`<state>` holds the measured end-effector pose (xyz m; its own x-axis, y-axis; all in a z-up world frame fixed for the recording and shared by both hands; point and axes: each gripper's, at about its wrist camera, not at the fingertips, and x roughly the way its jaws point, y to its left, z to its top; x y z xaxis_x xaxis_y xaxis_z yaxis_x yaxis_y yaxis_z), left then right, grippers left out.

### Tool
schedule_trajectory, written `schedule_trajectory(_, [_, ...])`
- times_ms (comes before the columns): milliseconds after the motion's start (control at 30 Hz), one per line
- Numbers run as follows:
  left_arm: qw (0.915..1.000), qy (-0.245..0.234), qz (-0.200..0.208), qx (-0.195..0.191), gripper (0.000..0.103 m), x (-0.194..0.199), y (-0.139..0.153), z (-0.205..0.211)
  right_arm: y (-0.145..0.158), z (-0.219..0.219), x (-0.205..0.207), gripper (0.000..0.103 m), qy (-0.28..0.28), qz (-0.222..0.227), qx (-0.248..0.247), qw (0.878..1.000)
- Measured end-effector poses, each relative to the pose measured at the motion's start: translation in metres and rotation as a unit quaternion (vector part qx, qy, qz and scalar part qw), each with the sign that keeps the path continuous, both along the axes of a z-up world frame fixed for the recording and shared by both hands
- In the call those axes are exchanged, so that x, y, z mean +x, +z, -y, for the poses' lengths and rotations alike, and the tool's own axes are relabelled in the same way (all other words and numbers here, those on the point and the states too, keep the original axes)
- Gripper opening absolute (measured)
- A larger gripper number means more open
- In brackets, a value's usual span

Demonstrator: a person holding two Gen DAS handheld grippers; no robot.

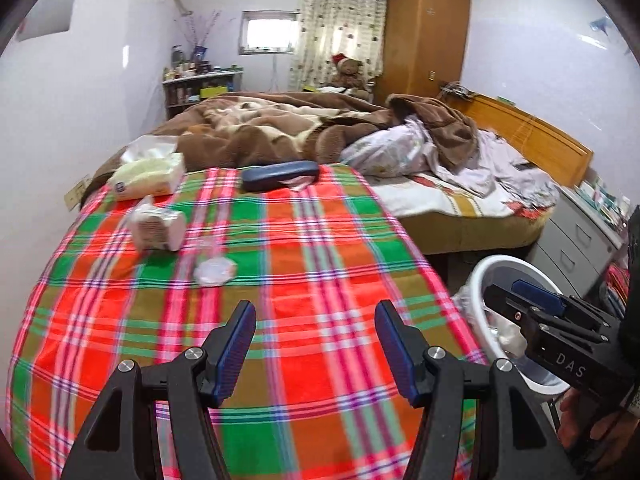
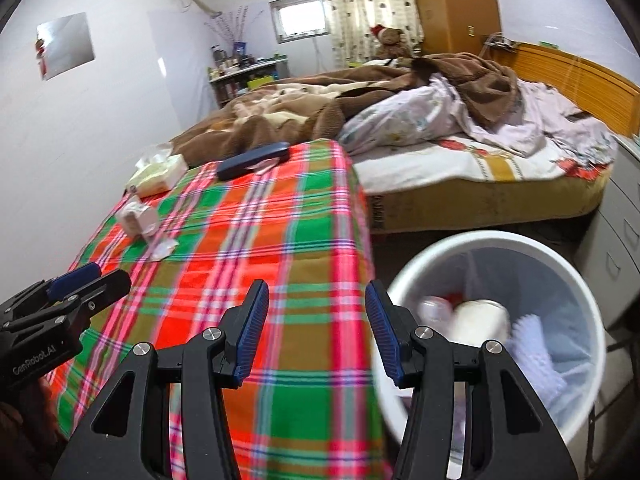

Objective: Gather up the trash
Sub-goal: 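Move both open tools back over the bed toward the two cups, then grasp the white barcode yogurt cup with the left tool while the right tool grasps the clear plastic cup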

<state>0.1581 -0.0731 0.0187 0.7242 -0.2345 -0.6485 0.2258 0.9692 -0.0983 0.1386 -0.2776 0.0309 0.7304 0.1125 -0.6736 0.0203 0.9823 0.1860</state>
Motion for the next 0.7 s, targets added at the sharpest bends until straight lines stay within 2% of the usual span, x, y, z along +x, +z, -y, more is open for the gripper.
schedule_trajectory(333, [0.9978,0.066,0.0,0.005,0.062,0.028,-0.002,-0.07,0.001,-0.056,0.029,0.052,0.062,0.0,0.0,0.998])
schedule_trajectory(467, [0.9965,0.083,-0.002,0.0,0.062,0.041,-0.001,-0.096,-0.003,-0.076,0.043,0.059,0.084,-0.005,-0.001,0.996])
schedule_trajectory(533, [0.9953,0.097,-0.001,0.006,0.062,0.049,-0.001,-0.108,-0.007,-0.087,0.053,0.059,0.095,-0.014,0.0,0.995])
schedule_trajectory(700, [0.9945,0.103,-0.016,-0.001,0.062,0.07,-0.009,-0.131,-0.018,-0.116,0.072,0.06,0.123,-0.03,-0.005,0.992])
